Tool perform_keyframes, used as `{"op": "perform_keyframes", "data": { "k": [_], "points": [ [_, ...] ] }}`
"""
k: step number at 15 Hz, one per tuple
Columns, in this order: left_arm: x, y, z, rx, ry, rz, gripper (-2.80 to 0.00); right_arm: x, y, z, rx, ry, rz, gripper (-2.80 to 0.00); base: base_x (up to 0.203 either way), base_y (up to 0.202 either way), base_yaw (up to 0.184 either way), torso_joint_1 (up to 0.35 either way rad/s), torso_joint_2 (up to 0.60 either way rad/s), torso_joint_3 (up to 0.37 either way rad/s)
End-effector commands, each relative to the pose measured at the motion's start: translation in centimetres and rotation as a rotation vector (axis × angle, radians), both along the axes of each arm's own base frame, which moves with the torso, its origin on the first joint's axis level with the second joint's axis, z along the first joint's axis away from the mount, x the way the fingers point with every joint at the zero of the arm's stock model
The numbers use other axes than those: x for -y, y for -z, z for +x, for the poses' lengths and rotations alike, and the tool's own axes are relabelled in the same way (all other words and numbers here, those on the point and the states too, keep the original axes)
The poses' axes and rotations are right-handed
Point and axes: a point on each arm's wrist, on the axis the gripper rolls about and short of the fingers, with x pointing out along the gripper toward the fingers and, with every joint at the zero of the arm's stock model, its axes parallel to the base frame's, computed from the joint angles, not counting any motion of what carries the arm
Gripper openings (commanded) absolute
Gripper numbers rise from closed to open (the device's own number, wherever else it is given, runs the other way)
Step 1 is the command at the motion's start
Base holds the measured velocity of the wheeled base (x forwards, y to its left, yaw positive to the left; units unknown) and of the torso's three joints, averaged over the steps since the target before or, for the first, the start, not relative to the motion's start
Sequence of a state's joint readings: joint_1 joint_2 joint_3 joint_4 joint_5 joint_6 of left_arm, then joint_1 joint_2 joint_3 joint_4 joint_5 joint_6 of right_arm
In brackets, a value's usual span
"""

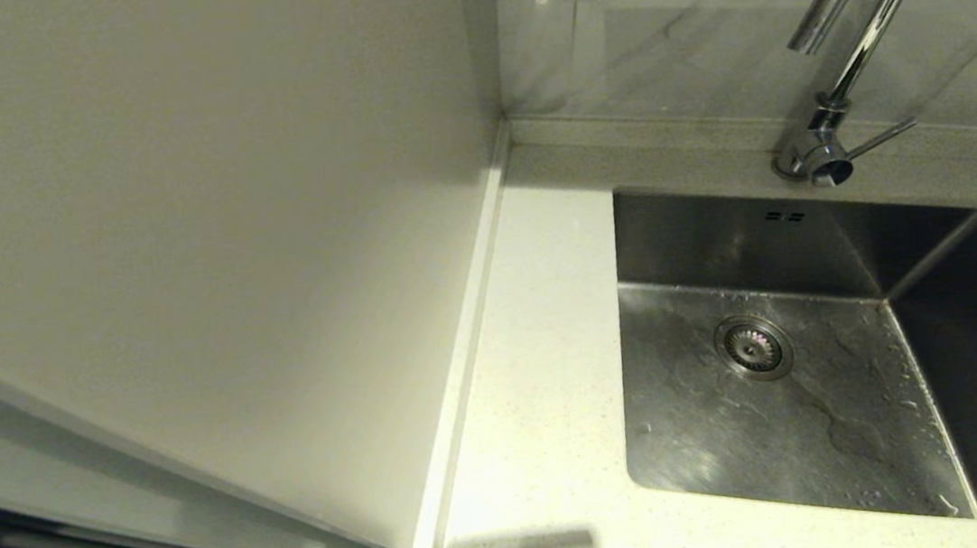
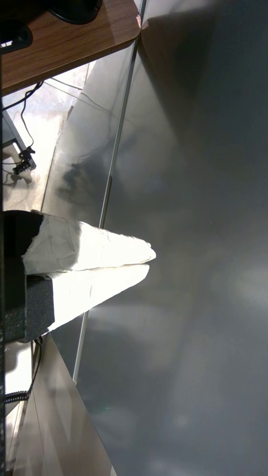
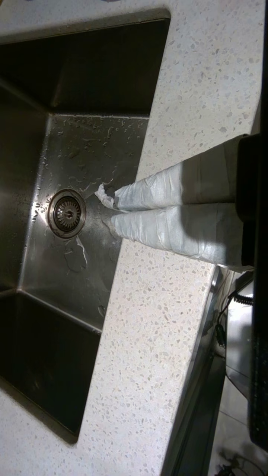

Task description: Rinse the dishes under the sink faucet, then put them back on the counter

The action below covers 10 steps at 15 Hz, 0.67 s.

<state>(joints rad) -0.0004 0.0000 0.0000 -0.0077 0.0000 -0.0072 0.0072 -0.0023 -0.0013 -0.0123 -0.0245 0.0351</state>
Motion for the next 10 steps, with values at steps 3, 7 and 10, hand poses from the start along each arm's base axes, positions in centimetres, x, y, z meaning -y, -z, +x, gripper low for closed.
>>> {"op": "perform_keyframes", "data": {
  "k": [3,7,10],
  "points": [
    [0.0,0.09,0.01,-0.002,0.0,0.0,-2.8,0.0,-0.01,0.02,-0.002,0.0,0.0,-2.8,0.0,0.0,0.0,0.0,0.0,0.0],
    [0.0,0.08,0.02,-0.003,0.0,0.0,-2.8,0.0,-0.01,0.02,-0.002,0.0,0.0,-2.8,0.0,0.0,0.0,0.0,0.0,0.0],
    [0.0,0.08,0.02,-0.003,0.001,0.0,-2.8,0.0,-0.01,0.02,-0.002,0.0,0.0,-2.8,0.0,0.0,0.0,0.0,0.0,0.0]
  ]
}}
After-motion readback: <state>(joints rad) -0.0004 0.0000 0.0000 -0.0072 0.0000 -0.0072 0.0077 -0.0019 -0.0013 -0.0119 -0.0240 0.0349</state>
